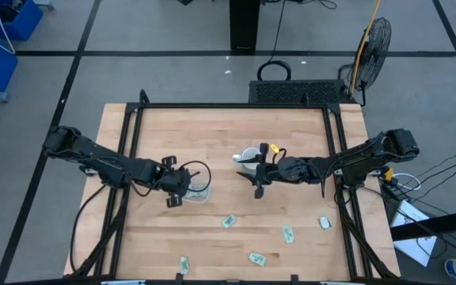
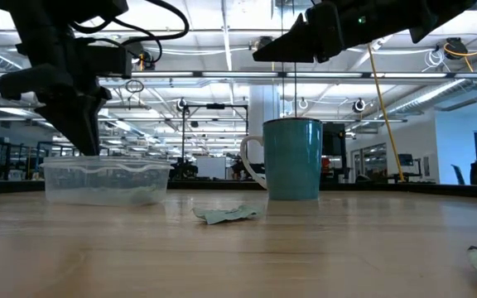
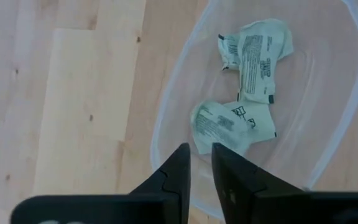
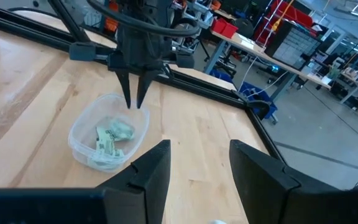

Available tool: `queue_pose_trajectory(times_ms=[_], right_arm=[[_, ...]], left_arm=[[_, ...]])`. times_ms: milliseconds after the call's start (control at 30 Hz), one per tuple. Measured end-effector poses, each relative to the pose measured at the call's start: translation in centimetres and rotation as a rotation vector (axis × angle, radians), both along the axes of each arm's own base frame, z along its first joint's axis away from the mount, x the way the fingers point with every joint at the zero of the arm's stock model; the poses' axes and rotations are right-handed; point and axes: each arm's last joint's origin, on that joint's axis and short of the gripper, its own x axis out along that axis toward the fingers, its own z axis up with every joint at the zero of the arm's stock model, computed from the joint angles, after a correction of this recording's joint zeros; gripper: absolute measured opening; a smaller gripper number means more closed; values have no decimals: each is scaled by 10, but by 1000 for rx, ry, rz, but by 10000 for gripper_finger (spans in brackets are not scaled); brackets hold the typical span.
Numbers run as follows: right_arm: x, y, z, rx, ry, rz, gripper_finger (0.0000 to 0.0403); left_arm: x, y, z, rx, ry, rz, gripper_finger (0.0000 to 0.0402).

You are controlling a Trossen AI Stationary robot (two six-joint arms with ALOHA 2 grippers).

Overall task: Pick and place Stevia / Truvia into bins
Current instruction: Put the white stevia packet into the transparent bin

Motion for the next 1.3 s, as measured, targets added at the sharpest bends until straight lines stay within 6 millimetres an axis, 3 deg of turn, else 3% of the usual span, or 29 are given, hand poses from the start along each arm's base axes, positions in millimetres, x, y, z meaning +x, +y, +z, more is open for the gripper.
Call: queue_pose_trajectory(times_ms=[167,367,567,733,900,1033,1167,1300], right_arm=[[-1,5,-1,-65,24,30,157],[-12,30,7,-122,35,109,157],[-42,45,-2,-33,226,-47,157],[-76,51,-10,227,434,-82,157],[-106,60,-19,642,750,-62,157],[-125,67,-25,914,1020,-156,157],[-141,73,-30,1002,1220,-297,157],[-151,78,-34,960,1296,-356,157]], left_arm=[[0,0,0,0,-5,0,76],[5,-1,5,-5,-37,-9,77],[18,-4,18,25,-140,-80,77],[33,-7,36,74,-279,-170,76],[44,-10,45,128,-390,-268,76],[46,-9,47,156,-411,-298,76],[47,-7,48,183,-422,-264,76],[47,-4,48,191,-421,-250,76]])
